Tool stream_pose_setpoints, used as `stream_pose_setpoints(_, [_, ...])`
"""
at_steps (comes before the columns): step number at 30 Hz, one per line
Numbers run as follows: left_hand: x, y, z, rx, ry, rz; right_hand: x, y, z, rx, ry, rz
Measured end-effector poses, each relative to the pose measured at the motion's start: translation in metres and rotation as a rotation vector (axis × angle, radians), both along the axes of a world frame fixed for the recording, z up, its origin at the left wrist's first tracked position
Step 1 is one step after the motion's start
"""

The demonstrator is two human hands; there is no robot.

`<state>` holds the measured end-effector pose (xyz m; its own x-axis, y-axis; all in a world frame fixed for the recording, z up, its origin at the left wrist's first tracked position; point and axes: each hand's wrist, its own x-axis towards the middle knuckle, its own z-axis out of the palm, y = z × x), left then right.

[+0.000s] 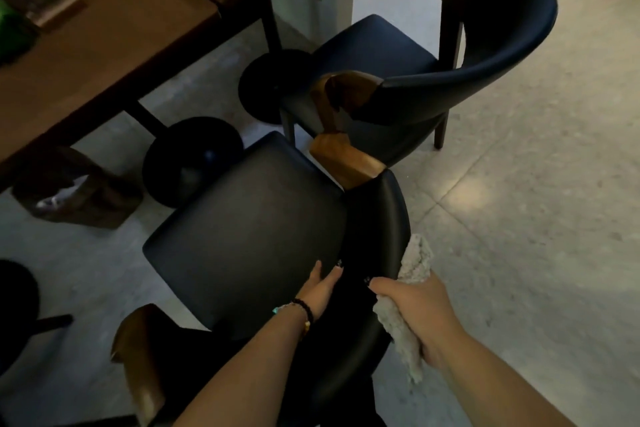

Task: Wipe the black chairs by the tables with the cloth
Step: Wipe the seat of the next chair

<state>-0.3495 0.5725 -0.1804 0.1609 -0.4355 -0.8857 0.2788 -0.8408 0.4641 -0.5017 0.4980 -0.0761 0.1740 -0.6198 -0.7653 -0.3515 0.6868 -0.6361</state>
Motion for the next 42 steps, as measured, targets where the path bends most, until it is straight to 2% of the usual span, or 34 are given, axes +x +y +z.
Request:
stream_pose_setpoints(3, [0.004, -0.004, -0.009, -0.056, -0.028, -0.025, -0.002, -0.002, 0.002, 0.022, -0.086, -0.003])
stream_pose_setpoints(7, [0.012, 0.000, -0.023, -0.029, -0.104, 0.027, -0.002, -0.003, 0.005, 0.005, -0.117, -0.014])
stream_pose_setpoints(11, [0.017, -0.003, -0.020, -0.001, 0.009, -0.088, -0.001, -0.002, 0.007, 0.010, -0.110, -0.032])
stream_pose_setpoints(16, [0.024, -0.001, -0.019, 0.094, 0.160, -0.070, 0.002, -0.004, 0.012, 0.027, -0.109, -0.051])
stream_pose_setpoints(22, [0.053, -0.008, -0.012, -0.027, -0.022, 0.019, 0.037, -0.008, 0.024, -0.006, -0.149, -0.068])
stream_pose_setpoints(28, [0.094, -0.010, -0.013, -0.050, -0.018, 0.026, 0.075, -0.002, 0.032, -0.021, -0.166, -0.112])
stream_pose_setpoints(42, [0.142, -0.025, -0.013, -0.015, -0.033, -0.131, 0.113, -0.011, 0.019, -0.039, -0.133, -0.150])
